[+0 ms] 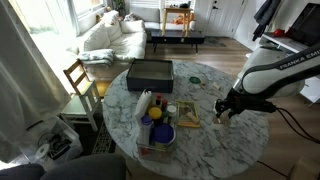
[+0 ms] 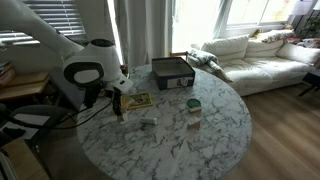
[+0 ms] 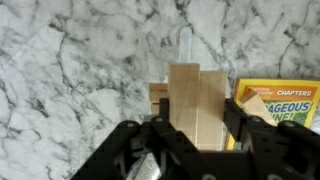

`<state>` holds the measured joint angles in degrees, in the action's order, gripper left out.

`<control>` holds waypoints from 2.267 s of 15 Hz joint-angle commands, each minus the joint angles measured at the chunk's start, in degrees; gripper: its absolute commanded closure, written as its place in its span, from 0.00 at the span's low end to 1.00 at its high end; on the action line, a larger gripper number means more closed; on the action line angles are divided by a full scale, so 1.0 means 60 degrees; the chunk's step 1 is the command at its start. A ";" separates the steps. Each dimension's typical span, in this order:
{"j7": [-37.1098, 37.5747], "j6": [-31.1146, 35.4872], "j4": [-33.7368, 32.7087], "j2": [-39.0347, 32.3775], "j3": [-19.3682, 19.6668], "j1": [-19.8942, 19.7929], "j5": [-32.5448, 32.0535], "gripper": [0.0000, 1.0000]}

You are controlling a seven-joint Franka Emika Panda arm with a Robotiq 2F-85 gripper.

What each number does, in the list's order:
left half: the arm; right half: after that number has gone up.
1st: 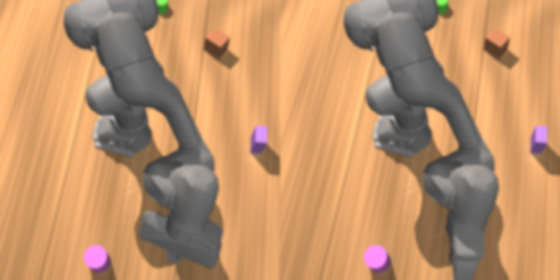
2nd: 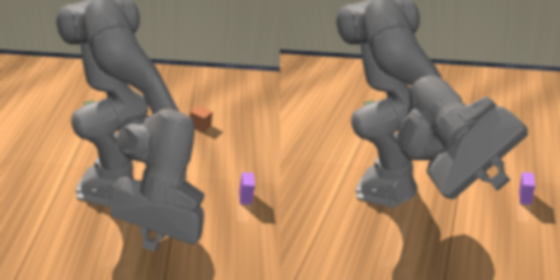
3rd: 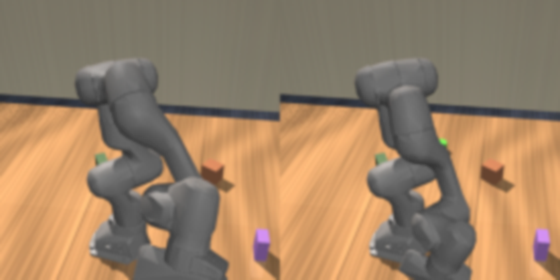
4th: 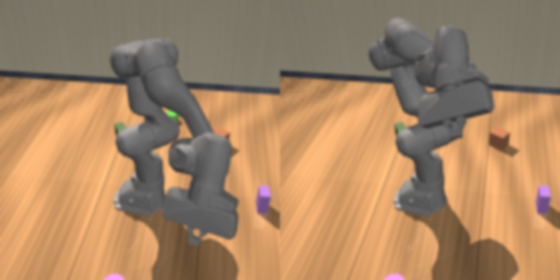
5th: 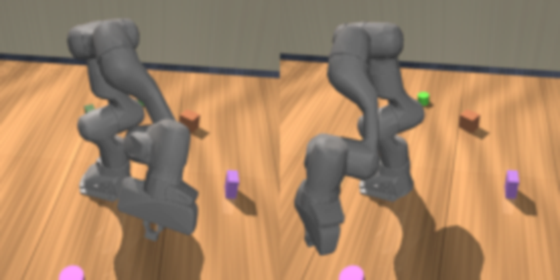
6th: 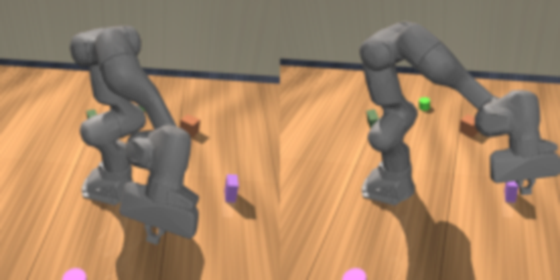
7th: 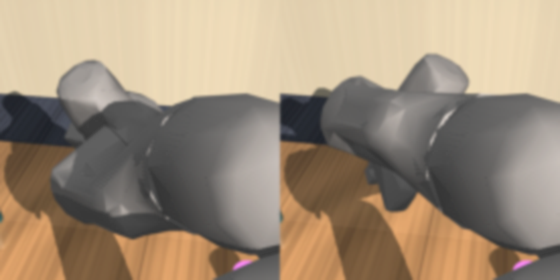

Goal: Stack four blocks on the scoop

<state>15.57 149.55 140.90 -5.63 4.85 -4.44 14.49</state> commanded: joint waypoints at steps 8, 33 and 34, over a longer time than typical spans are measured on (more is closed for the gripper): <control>0.0204 -0.0067 -0.0232 -0.0324 0.0062 0.0032 -0.0504 0.25; -0.1214 -0.1720 -0.0148 0.2462 0.0252 -0.0291 -0.0578 0.00; -0.1222 -0.1720 -0.0134 0.2461 0.0252 -0.0291 -0.0581 0.00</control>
<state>8.19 139.38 140.18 9.12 6.45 -6.09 11.04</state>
